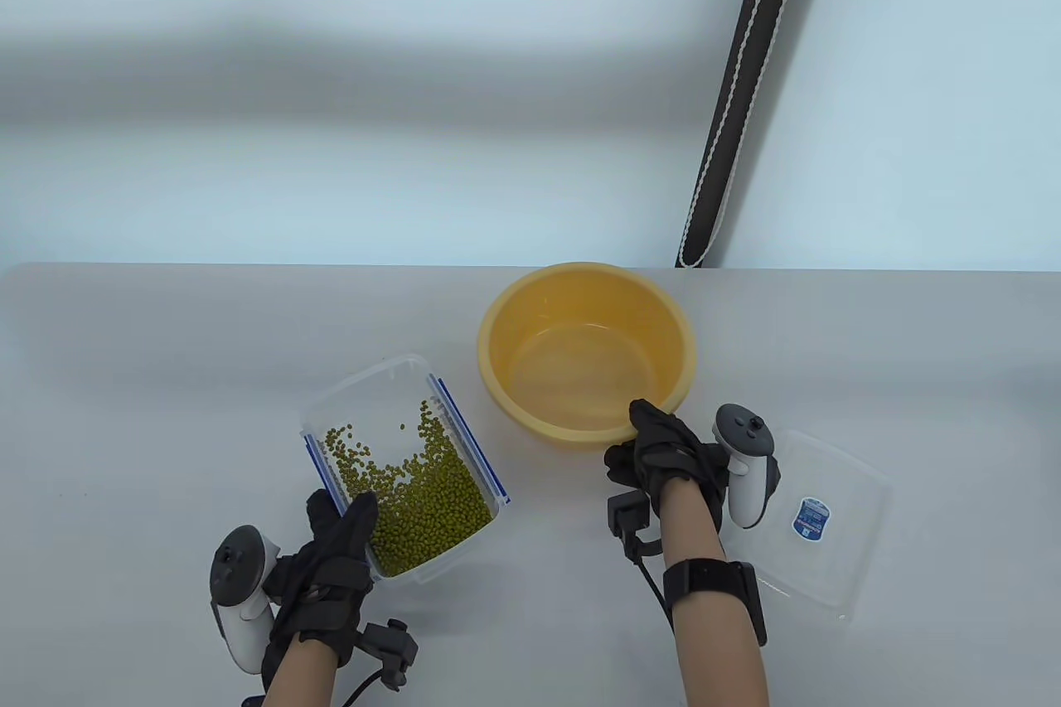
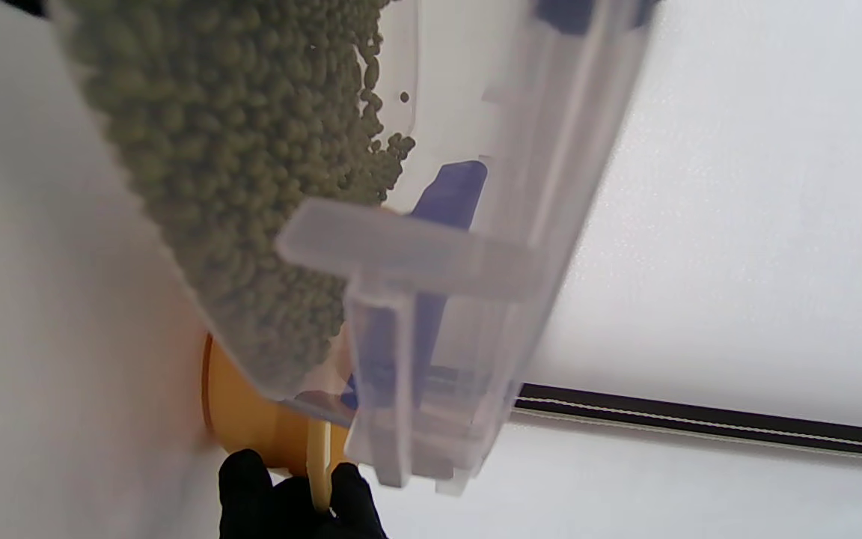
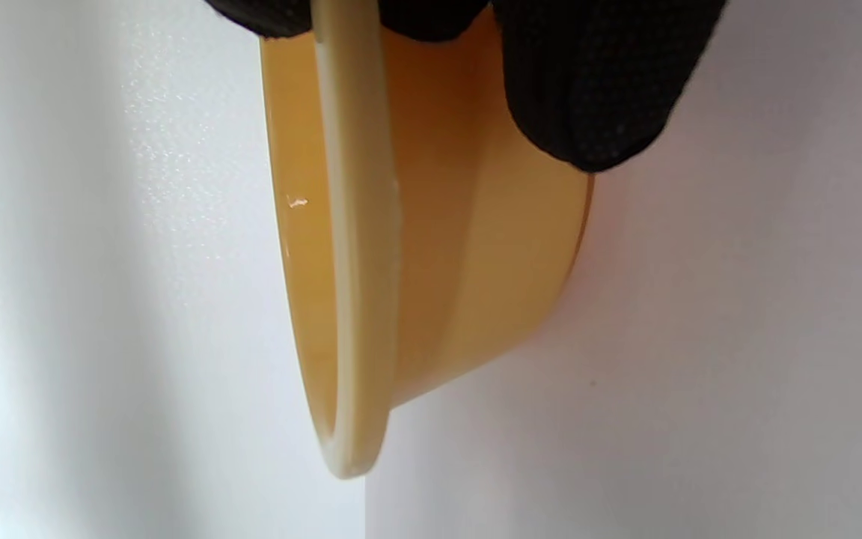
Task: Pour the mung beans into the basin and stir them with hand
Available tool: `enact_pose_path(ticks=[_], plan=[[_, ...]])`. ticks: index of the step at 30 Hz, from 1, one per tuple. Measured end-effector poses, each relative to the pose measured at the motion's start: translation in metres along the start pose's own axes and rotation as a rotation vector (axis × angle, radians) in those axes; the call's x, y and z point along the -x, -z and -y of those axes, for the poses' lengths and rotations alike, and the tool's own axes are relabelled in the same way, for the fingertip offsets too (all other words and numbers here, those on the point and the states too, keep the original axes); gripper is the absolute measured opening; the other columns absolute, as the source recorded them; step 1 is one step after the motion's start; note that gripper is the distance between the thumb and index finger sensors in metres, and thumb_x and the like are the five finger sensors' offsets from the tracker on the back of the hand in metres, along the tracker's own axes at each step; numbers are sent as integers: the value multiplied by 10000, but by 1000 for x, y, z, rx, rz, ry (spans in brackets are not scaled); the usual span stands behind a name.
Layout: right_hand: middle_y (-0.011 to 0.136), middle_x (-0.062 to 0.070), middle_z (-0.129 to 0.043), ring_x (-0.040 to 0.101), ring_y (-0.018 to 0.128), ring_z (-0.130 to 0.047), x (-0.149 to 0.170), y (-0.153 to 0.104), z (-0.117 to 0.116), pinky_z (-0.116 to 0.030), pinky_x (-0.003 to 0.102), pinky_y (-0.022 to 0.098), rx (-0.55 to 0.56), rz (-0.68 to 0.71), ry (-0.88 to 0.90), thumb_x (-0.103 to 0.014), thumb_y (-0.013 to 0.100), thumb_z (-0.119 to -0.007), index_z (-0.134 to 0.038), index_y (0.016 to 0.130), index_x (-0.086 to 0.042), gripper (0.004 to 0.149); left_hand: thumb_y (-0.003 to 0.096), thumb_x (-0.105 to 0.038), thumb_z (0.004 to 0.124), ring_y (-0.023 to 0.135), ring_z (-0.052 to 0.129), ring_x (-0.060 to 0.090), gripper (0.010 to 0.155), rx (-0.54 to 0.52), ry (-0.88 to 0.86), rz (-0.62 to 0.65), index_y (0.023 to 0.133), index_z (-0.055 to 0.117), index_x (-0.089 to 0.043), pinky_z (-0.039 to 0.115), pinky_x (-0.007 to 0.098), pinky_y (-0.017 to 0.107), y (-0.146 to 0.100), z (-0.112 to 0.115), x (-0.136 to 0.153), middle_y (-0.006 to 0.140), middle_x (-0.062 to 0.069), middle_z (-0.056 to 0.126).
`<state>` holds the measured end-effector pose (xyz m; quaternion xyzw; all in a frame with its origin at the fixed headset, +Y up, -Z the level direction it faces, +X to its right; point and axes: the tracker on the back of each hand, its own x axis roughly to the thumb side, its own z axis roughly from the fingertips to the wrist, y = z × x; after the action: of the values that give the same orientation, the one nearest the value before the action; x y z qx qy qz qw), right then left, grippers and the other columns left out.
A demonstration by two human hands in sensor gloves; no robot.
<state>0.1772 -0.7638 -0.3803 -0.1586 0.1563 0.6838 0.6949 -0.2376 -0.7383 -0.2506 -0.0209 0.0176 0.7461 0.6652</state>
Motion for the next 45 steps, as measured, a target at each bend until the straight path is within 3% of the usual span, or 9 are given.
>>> enact_pose_path(ticks=[3,9,18,29,40,45], plan=[[782,471,-588,500,597,-859,-2,-14,13,-834,435,360,21,32,-63,-347,584,-635,-639,693,66,427,579,-496,564,710,821,544,936,-46,9,31,915,-72,102,632,711,488,-2,-6,-3,886,486,492],[764,464,-632,494,563,-883,1,-52,38,-841,433,334,-102,37,-187,-348,575,-658,-675,666,64,422,581,-499,559,716,809,548,939,-101,0,55,910,-84,101,621,715,492,-5,-17,-7,888,488,480],[720,453,-708,481,495,-927,24,-90,46,-857,423,286,-304,18,-289,-352,550,-706,-733,615,57,415,583,-510,551,719,809,545,940,-132,-8,75,909,-87,99,621,714,494,-9,-20,-9,890,486,479],[744,450,-690,499,508,-909,42,-95,29,-845,438,301,-476,-15,-387,-340,537,-726,-733,615,63,410,583,-521,548,721,806,545,945,-142,-6,85,909,-88,96,619,714,497,-12,-19,-6,893,484,475],[806,452,-633,523,587,-863,50,-94,31,-824,462,351,-483,-55,-402,-377,558,-699,-701,705,76,476,583,-563,541,723,809,535,961,-92,23,114,917,-81,89,623,707,502,-14,-7,-8,896,475,479],[812,461,-617,527,598,-853,51,-95,32,-821,464,357,-460,-49,-415,-401,566,-688,-688,732,83,512,576,-591,570,718,810,535,987,-62,136,183,932,-59,81,619,708,503,-16,7,-17,897,467,487]])
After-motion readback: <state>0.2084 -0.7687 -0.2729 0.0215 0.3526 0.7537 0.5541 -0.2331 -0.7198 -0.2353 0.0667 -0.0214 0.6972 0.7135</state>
